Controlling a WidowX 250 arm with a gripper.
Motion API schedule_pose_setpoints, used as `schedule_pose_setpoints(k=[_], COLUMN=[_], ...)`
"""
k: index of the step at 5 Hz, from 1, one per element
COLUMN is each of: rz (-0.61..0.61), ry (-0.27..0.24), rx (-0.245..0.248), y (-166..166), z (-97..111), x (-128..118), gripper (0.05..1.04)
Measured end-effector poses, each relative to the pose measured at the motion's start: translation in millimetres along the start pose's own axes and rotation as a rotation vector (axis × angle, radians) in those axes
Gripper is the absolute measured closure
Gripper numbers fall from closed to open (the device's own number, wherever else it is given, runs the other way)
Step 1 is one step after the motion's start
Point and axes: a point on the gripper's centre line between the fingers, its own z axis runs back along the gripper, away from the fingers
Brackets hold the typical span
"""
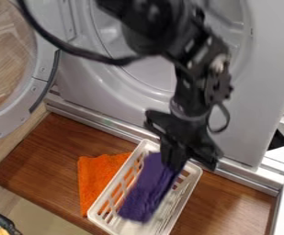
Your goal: Took and laundered in the washing machine
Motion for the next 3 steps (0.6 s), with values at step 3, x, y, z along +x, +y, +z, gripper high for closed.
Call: schedule_pose_setpoints(k=[3], rz=[0.071], ry=[-0.236], rx=[-0.015], y=[51.9], z=[71.1], x=[50.6], gripper=[1.025])
